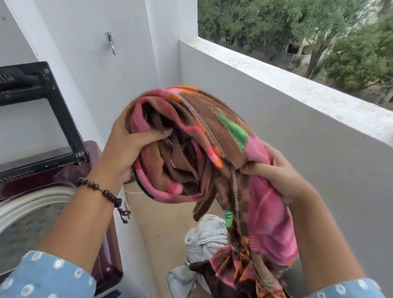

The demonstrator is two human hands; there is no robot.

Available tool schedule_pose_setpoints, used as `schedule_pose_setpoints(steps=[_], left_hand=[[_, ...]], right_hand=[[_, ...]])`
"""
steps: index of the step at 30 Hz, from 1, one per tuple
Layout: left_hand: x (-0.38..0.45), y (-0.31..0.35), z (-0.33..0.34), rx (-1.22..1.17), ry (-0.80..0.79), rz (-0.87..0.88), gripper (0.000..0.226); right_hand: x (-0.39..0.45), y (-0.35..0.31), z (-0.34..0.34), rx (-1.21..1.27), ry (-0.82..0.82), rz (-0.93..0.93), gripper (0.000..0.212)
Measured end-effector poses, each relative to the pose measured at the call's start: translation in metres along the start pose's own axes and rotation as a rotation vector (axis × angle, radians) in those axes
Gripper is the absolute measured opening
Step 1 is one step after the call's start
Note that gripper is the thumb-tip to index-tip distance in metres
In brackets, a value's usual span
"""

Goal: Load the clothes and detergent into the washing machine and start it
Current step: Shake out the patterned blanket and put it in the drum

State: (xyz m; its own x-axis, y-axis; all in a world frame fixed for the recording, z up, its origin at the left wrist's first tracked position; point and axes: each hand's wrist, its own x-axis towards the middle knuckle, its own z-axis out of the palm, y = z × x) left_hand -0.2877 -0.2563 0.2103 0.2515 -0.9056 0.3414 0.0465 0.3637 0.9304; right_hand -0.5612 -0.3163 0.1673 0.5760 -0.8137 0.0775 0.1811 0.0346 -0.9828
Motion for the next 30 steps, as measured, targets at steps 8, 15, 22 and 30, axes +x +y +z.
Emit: schedule_pose_setpoints(steps=[8,15,22,30], left_hand=[[0.009,-0.014,0.015,-0.571,0.293,-0.156,0.090],[-0.006,-0.034,0.045,-0.511,0.352,-0.154,0.077],[-0.040,-0.036,0.003,-0.038,-0.093,-0.326,0.107],[-0.031,0.016,0.019,1.163,-0.445,-0.051,0.147]], right_hand=[[-0.001,0.038,0.030,0.125,-0.056,0.033,0.120],[0.004,0.046,0.051,0.334,0.136,0.068,0.104],[0.009,0.011,0.012,0.201,0.309,-0.017,0.065],[0.024,-0.026,0.002,-0.559,-0.010,-0.115,0.063]])
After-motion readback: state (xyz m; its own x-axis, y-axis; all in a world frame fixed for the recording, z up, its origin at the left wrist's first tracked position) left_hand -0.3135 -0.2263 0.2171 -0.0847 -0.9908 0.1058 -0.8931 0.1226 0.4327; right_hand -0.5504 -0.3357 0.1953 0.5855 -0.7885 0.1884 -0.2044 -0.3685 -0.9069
